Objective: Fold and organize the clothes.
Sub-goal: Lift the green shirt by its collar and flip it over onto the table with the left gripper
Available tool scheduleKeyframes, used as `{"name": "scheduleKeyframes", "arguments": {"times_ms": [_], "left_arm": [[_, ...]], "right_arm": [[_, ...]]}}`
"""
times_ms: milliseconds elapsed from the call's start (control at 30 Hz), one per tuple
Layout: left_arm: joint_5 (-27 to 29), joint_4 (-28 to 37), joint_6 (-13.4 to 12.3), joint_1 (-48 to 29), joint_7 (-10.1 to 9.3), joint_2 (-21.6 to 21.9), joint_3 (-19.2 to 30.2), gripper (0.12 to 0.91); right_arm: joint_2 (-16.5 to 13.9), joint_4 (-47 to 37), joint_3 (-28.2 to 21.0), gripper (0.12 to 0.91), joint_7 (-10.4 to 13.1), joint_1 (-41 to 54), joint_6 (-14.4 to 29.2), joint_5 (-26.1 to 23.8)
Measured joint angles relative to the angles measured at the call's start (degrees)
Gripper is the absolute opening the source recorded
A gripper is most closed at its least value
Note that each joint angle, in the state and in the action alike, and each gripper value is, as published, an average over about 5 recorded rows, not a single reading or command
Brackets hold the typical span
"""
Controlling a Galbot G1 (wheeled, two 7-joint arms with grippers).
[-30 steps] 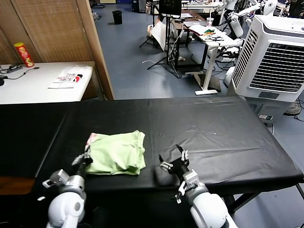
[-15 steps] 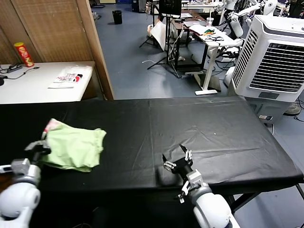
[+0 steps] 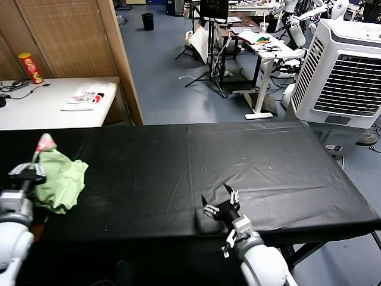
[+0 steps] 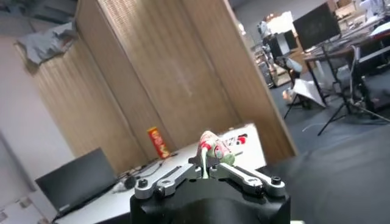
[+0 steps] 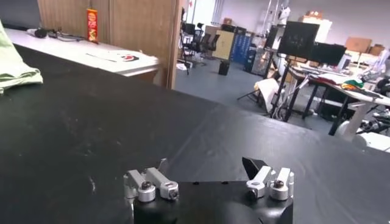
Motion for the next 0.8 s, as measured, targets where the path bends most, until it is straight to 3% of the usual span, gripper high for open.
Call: {"name": "scheduleKeyframes", "arguments": {"times_ms": [167, 433, 633, 700, 800], "left_arm": [[-0.9, -4.7, 3.0, -1.4, -2.7, -4.4, 6.3, 0.145], [2.7, -5.5, 3.2, -4.2, -4.48, -11.8, 17.8, 0.145], [8.9, -3.2, 0.5, -4.6, -3.67, -19.2, 25.2, 0.147], [11.0, -2.3, -1.3, -4.3, -2.98, -21.6, 27.3, 0.18], [14.3, -1.2, -3.9, -3.8, -1.33, -24.7, 30.1, 0.31]], "right_arm": [[-0.1, 0.4, 0.7, 0.798, 0.0, -0.7, 0.0, 0.0], [-0.2, 0.6, 1.9, 0.798, -0.1, -1.7, 0.0, 0.0], [-0.8, 0.1, 2.1, 0.798, -0.1, -1.1, -0.2, 1.8], [-0.9, -0.4, 1.8, 0.798, -0.2, -0.6, -0.4, 3.3], [-1.2, -1.1, 1.1, 0.798, -0.2, 0.6, -1.3, 6.8]]}}
